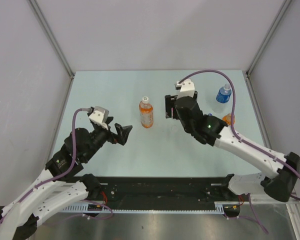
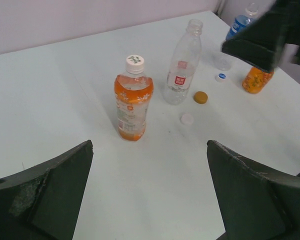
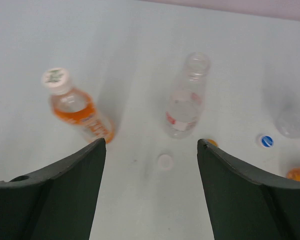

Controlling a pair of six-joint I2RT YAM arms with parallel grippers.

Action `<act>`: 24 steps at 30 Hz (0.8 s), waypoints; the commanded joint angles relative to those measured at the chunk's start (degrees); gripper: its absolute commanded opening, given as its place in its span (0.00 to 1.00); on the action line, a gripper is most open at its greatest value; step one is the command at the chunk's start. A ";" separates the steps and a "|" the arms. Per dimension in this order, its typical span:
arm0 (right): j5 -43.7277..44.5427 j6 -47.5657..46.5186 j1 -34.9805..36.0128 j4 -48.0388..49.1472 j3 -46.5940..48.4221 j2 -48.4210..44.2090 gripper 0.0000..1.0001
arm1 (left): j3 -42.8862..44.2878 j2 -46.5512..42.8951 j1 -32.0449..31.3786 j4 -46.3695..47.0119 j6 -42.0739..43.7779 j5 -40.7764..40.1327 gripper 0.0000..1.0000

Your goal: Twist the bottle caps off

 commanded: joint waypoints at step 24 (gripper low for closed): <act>-9.90 -2.79 5.28 33.49 -0.78 15.65 0.78 | -4.33 -4.71 9.85 -8.12 -13.31 -2.10 0.99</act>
